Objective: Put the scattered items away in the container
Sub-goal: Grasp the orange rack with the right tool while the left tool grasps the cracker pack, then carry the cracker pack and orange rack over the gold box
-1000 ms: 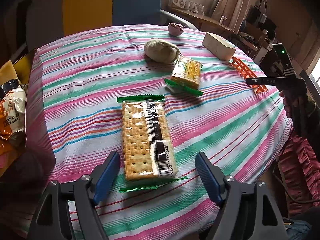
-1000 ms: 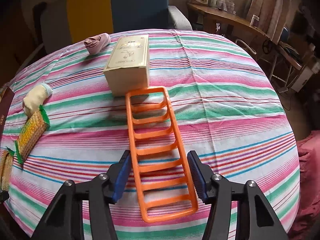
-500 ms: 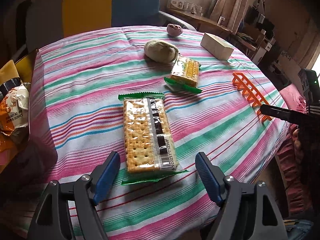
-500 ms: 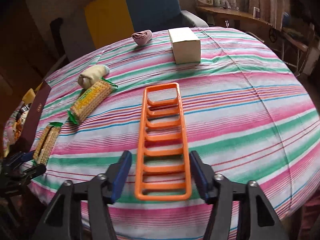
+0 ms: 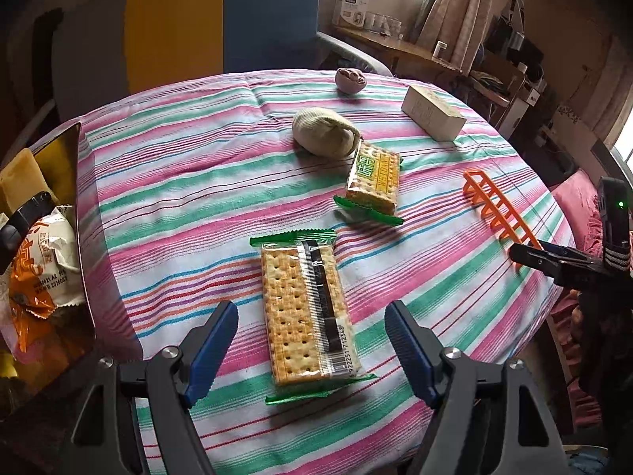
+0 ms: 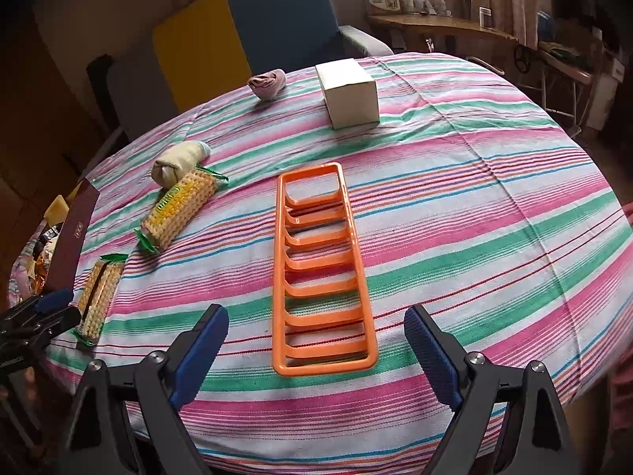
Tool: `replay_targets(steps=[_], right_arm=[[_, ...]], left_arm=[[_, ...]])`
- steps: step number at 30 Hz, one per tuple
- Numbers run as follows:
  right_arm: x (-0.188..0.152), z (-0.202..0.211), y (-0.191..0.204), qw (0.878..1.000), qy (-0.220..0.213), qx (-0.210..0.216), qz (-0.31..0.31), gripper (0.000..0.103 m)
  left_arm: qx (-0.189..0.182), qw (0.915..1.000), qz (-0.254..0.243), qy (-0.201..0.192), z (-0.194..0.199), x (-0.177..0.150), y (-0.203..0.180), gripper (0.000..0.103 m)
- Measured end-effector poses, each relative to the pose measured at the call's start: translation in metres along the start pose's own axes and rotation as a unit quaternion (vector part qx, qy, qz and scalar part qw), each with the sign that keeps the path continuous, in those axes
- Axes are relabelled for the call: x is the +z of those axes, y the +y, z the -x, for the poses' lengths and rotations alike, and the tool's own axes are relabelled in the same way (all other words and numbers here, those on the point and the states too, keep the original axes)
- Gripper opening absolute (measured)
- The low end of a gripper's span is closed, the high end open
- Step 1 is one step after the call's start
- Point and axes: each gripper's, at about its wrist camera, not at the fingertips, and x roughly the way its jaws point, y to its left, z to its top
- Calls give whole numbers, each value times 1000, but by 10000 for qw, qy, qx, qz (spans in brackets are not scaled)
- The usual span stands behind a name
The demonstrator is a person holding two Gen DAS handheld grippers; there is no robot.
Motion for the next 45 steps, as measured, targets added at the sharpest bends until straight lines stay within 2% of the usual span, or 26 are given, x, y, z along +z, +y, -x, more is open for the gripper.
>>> replay_targets(steps=[3, 7, 15, 19, 22, 25, 27, 28, 32, 34, 39, 40, 45], right_arm=[[-3, -1, 0, 9999, -84, -12, 61, 92], [-5, -4, 1, 9997, -107, 148, 136, 103], [-10, -3, 4, 9989, -128, 139, 427, 102], [0, 1, -2, 9995, -184, 175, 163, 85], [10, -3, -2, 9996, -144, 84, 226, 80], [20, -11, -1, 9995, -49, -37, 301, 64], [23, -14, -1, 9995, -11, -64, 306, 63], [22, -14, 0, 9994, -3, -91, 319, 63], [21, -14, 3, 9988, 35, -209, 446, 51], [20, -14, 5, 9986, 43, -224, 471, 51], [13, -10, 15, 9985, 32, -122, 529, 50], [11, -10, 20, 9984, 34, -78, 559, 50], [4, -8, 41, 9981, 50, 191, 591, 50]], left_arm=[[49, 9999, -71, 120, -9, 3, -2, 78], [223, 9994, -14, 246, -20, 0, 0, 78], [159, 9993, 240, 230, -26, -1, 7, 78], [42, 9992, 334, 225, -27, 0, 10, 81], [17, 9994, 254, 225, -28, -1, 7, 86], [72, 9995, 219, 200, -29, -2, 5, 86], [119, 9995, 208, 199, -28, -2, 4, 86], [150, 9995, 196, 206, -28, -2, 3, 84], [279, 9993, 125, 215, -27, -2, 2, 80], [328, 9992, 130, 189, -25, -4, 4, 68], [223, 9994, 246, 138, -16, -9, 10, 57], [215, 9994, 250, 124, -14, -11, 10, 52], [207, 9995, 231, 63, -5, -21, 10, 48]])
